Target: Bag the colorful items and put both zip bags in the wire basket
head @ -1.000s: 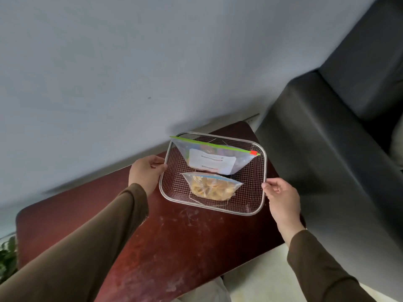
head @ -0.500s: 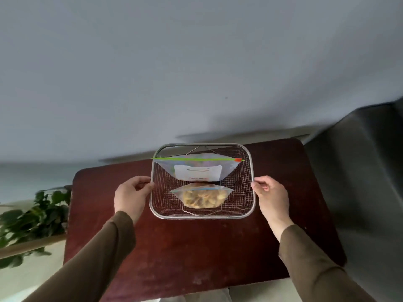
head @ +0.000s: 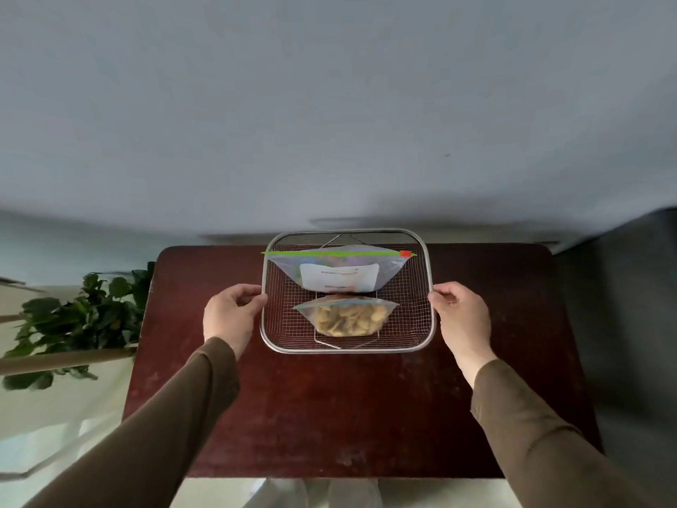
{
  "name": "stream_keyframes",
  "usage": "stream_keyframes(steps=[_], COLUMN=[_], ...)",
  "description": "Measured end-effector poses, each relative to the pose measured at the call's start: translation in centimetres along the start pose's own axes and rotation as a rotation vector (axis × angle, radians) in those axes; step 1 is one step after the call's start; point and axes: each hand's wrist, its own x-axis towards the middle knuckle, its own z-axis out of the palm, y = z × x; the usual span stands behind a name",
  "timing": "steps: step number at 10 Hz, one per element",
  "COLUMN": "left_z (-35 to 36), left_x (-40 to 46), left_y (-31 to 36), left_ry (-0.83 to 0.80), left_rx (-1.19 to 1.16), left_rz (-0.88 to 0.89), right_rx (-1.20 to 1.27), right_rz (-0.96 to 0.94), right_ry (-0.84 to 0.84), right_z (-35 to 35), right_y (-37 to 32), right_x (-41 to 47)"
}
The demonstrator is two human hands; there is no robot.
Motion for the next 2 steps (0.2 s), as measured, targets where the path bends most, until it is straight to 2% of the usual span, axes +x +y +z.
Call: stream_keyframes(steps=[2], left_z=[-0.52], left_x=[0.06], left_y=[0.05], left_ry=[-0.039], left_rx=[0.004], left_rz=[0.008], right_rx=[-0.014], right_rz=[0.003], right_ry=[-0.036], right_z=[-0.36], right_y=[-0.2], right_x=[-0.17])
